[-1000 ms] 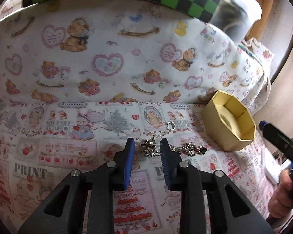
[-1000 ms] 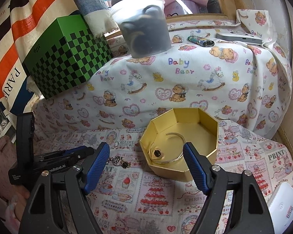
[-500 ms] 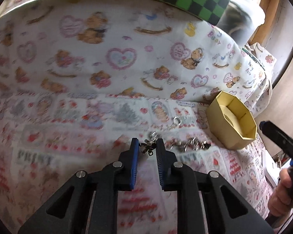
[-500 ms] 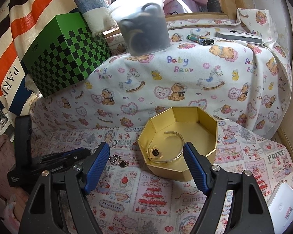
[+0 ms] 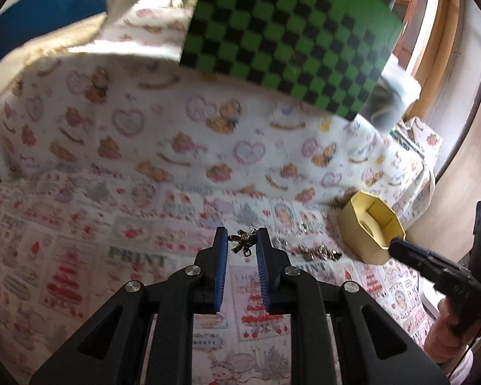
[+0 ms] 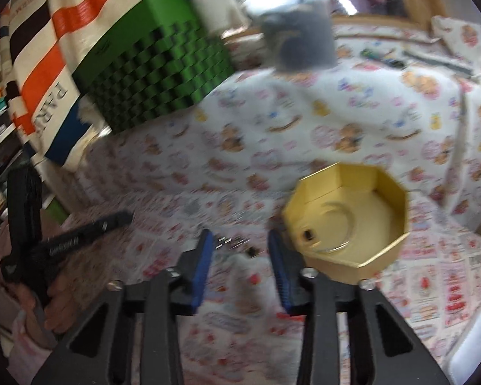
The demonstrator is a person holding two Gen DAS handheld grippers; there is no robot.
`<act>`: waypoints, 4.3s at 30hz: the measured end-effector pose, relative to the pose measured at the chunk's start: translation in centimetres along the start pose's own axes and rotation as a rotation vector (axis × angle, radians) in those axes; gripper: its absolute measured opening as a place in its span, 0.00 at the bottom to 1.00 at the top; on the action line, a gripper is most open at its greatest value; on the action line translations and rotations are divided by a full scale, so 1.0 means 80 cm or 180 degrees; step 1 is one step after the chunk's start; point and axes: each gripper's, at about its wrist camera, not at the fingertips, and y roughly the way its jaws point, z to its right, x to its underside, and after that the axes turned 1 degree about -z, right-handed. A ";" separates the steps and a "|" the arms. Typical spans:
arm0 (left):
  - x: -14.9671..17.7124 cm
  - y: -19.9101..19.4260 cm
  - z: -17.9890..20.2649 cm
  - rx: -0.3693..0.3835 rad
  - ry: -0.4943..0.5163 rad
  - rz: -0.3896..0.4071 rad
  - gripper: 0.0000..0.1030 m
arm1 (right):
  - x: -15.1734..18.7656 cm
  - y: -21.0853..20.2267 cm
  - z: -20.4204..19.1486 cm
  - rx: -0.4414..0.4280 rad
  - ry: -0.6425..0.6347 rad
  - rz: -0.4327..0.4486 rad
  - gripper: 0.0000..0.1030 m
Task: Organize jewelry
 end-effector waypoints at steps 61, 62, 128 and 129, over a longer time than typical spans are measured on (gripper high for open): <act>-0.019 -0.090 0.119 0.0429 0.0352 0.0440 0.16 | -0.023 -0.061 0.025 0.0224 0.0197 0.0507 0.12; -0.023 -0.087 0.133 0.0437 0.0402 0.0441 0.16 | -0.024 -0.062 0.031 0.0236 0.0240 0.0516 0.12; -0.004 -0.057 0.140 -0.0288 0.0761 0.0842 0.99 | -0.018 -0.049 0.066 0.0903 0.0385 0.0568 0.44; -0.002 -0.057 0.139 -0.0327 0.0788 0.0873 0.99 | -0.018 -0.051 0.063 0.0924 0.0359 0.0599 0.52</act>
